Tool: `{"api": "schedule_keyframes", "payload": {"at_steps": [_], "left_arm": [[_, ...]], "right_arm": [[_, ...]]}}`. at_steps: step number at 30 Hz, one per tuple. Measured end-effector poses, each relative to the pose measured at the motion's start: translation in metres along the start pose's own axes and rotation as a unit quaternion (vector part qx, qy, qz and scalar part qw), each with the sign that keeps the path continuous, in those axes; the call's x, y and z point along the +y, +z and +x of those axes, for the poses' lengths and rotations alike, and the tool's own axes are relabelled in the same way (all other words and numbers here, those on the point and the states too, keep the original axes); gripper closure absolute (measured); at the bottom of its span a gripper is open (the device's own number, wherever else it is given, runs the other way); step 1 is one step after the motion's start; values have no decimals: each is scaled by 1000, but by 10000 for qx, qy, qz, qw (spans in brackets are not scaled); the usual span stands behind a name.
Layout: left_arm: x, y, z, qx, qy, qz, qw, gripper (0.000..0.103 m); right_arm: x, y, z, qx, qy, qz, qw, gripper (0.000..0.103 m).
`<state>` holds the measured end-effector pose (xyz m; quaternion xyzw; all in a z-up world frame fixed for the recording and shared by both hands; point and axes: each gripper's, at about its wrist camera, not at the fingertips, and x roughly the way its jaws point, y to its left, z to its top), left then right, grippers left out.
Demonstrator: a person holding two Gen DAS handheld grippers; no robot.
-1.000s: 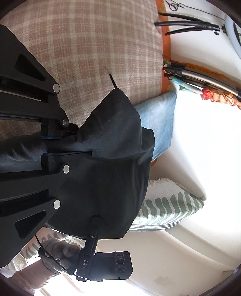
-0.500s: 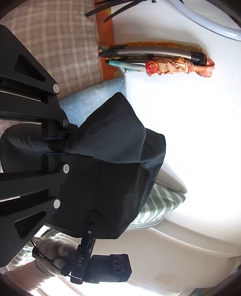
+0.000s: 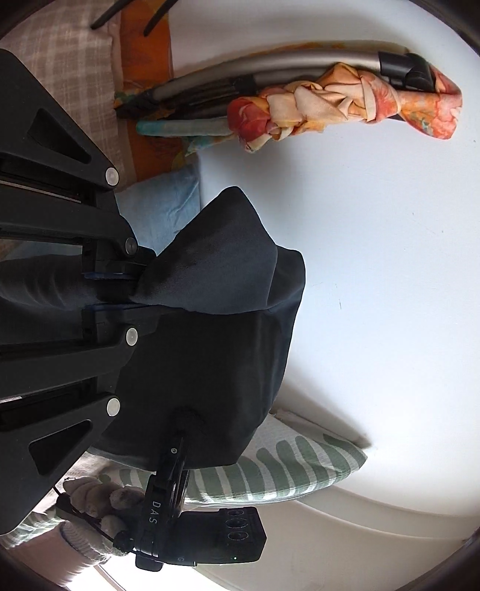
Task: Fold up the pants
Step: 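Carry the lifted trousers with both tools onto the folded blue jeans, then open both tools and release the trousers on top of the jeans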
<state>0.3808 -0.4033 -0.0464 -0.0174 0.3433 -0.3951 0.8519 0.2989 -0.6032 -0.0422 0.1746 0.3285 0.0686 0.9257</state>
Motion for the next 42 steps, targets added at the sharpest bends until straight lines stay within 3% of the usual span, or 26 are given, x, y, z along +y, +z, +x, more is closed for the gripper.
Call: {"api": "schedule_keyframes", "payload": {"at_steps": [9,11,14,24,34,37,42], "left_arm": [[33,-10,55,347,465,-181,9982,96],[42,-11,66,504,544,-289,9968,90],[47,-14,68,576,971,-272,9932,83],[46,-21,24,510,1021,-141,9934,82],[-2,-16,-33,302,929,187,9950,60],[-13,-21,-50,268,871,244,9955,47],[-21,-35,-62,352,680,62,9970,44]], "right_arm": [[-39,0,67,489,-273,119,9984,74],[-48,-2,74,599,-394,197,9972,67],[-57,-3,78,735,-687,302,9945,56],[-60,-3,42,455,-1241,318,9907,40],[-24,-8,2,205,-1514,52,9882,29],[-6,-15,-9,126,-1667,-93,9859,22],[27,-32,-33,-58,-1970,-389,9796,13]]}}
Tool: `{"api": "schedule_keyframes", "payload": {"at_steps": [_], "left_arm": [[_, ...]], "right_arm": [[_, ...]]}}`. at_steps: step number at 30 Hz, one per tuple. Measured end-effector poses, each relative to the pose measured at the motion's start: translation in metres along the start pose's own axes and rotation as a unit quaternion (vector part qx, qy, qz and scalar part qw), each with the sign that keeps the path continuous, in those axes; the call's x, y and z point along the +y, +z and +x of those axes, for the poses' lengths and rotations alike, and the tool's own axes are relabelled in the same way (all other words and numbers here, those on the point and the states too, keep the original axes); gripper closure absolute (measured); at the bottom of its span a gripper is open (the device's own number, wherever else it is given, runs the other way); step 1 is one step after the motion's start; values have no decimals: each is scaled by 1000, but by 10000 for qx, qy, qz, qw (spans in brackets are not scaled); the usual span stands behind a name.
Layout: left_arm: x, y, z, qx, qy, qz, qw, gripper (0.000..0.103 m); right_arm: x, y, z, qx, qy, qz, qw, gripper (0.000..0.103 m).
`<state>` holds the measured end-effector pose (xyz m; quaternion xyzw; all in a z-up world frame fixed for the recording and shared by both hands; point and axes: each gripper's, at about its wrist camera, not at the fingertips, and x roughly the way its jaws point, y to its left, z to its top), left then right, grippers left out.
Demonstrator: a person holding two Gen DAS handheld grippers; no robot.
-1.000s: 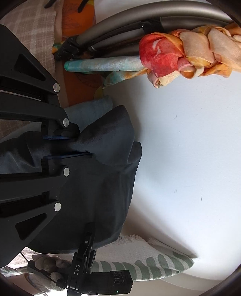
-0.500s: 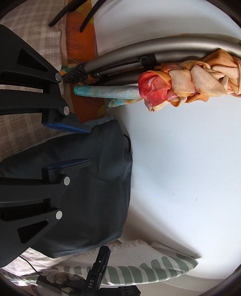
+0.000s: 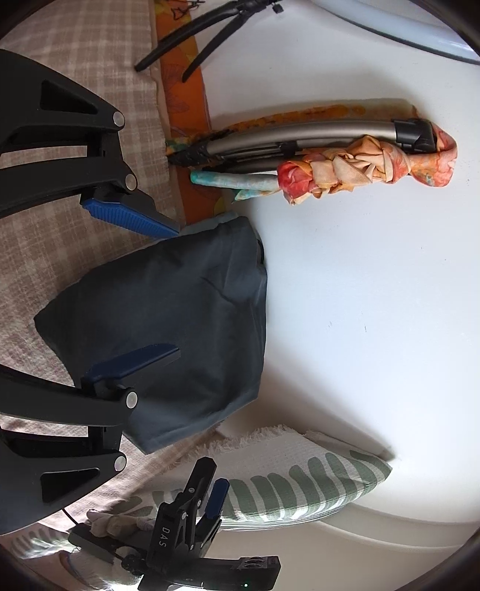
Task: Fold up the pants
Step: 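Open both tools and release the trousers on top of the jeans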
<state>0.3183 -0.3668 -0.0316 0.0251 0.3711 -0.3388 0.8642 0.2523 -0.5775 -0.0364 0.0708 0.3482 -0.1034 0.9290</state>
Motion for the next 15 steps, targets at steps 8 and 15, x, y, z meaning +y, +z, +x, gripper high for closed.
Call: {"api": "schedule_keyframes", "payload": {"at_steps": [8,15], "left_arm": [[-18,-42,-55,-189,315,246,9990,30],[-22,-83,-105,-259,344,150,9990,27]], "right_arm": [[29,-30,-63,-378,-315,53,9988,0],[64,-70,-112,-494,-405,-91,9979,0]]}}
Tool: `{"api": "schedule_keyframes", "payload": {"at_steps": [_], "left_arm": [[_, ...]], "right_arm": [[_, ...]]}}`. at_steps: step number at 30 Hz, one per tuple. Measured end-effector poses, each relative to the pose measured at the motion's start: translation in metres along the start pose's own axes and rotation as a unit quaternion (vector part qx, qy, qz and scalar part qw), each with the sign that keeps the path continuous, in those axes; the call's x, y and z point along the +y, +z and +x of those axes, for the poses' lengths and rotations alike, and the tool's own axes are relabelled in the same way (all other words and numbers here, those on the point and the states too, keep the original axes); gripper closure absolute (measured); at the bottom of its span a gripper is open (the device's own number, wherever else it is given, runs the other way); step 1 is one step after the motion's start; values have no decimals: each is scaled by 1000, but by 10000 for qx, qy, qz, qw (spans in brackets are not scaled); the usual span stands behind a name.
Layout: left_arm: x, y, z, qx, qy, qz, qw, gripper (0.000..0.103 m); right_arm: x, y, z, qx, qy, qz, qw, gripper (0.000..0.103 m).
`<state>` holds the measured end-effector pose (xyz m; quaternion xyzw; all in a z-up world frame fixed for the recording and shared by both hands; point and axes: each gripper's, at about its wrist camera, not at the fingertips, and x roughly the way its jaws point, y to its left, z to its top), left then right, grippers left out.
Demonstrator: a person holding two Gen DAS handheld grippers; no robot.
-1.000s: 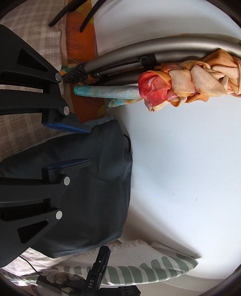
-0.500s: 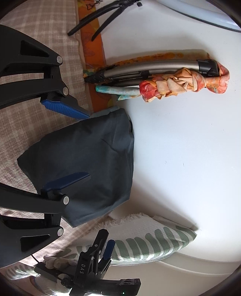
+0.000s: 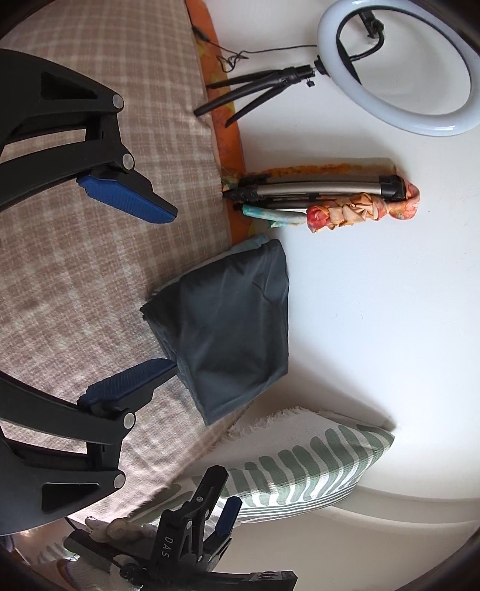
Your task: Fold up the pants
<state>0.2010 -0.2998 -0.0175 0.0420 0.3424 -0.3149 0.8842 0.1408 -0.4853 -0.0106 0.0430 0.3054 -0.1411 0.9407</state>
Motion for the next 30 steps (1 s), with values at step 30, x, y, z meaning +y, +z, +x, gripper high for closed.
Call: {"api": "schedule_keyframes", "payload": {"at_steps": [30], "left_arm": [[2,-98,-66,-216,192,53,9996,21]], "right_arm": [[57,-106,-72,-139,-83,263,9995,0]]}}
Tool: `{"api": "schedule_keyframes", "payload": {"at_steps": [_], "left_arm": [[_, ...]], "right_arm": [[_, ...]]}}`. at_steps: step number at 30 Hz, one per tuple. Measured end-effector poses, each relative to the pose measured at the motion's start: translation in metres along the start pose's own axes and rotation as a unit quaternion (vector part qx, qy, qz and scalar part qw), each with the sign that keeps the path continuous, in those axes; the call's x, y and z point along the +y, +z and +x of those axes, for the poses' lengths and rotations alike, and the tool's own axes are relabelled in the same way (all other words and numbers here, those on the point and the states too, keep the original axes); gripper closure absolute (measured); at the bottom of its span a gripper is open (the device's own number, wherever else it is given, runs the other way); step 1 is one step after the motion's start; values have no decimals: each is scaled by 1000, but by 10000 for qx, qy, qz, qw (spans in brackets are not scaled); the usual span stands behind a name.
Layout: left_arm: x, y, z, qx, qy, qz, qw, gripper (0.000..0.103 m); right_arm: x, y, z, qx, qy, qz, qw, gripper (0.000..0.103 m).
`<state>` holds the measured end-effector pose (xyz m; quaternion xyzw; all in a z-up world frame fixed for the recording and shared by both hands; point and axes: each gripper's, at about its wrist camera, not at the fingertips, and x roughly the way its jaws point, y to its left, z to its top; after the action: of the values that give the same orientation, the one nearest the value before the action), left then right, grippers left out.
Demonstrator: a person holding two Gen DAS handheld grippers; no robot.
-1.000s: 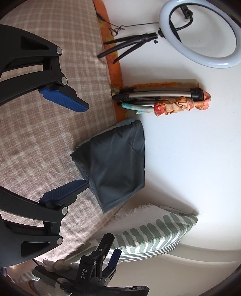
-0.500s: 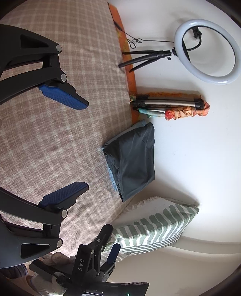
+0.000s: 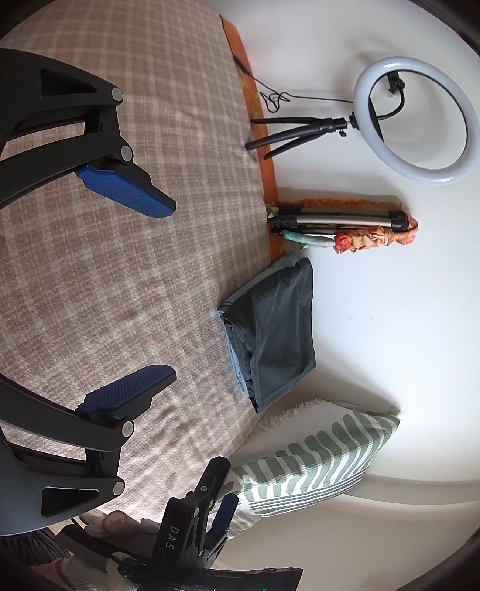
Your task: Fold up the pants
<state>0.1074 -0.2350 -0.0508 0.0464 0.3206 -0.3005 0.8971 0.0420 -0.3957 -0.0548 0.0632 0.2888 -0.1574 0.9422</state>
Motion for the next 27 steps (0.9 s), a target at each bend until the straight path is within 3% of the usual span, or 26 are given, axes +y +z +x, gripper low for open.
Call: {"api": "schedule_keyframes", "payload": {"at_steps": [9,27], "left_arm": [[0,-8,1,-4,239,203,9995,19],[3,-8,1,123,246,133,9995,18]], "right_arm": [[-3,1,0,-83,-96,122,9998,0],[-1,-1,-4,-96,-147,111,9998,0]]}}
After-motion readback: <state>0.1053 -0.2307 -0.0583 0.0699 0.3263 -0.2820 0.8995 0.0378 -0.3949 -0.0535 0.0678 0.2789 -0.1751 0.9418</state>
